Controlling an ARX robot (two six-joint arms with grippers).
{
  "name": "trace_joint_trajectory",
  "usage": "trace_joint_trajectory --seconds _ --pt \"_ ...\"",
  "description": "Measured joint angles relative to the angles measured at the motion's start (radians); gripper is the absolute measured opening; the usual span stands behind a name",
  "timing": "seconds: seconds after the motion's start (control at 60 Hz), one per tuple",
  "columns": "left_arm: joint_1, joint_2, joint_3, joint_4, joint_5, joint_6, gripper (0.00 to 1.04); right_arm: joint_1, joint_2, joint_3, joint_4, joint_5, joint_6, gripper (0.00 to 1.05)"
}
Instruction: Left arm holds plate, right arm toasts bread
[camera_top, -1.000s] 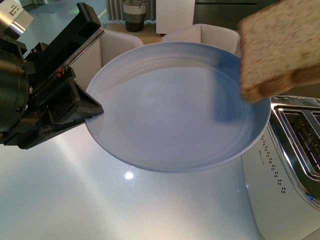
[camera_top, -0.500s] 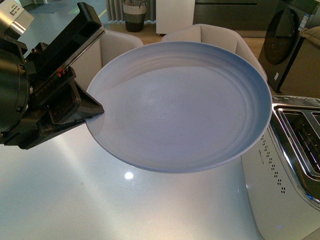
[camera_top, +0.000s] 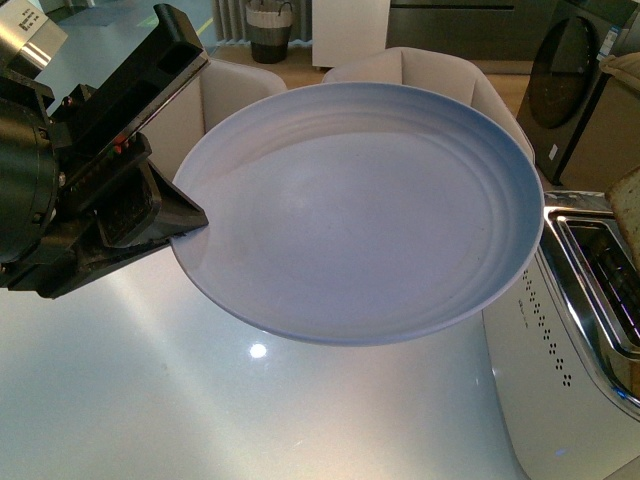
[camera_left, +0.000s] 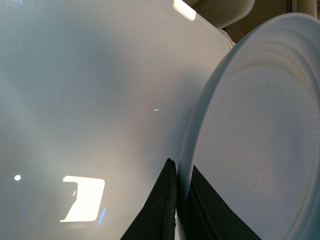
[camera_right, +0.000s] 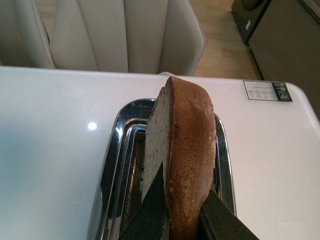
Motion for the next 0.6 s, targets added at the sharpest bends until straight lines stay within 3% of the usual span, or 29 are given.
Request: trace_joint_trajectory --seconds 0.6 --pt "0.0 0.0 0.0 0.0 0.0 0.0 0.03 0.023 0.18 -0.056 0.108 0.006 0.015 0.04"
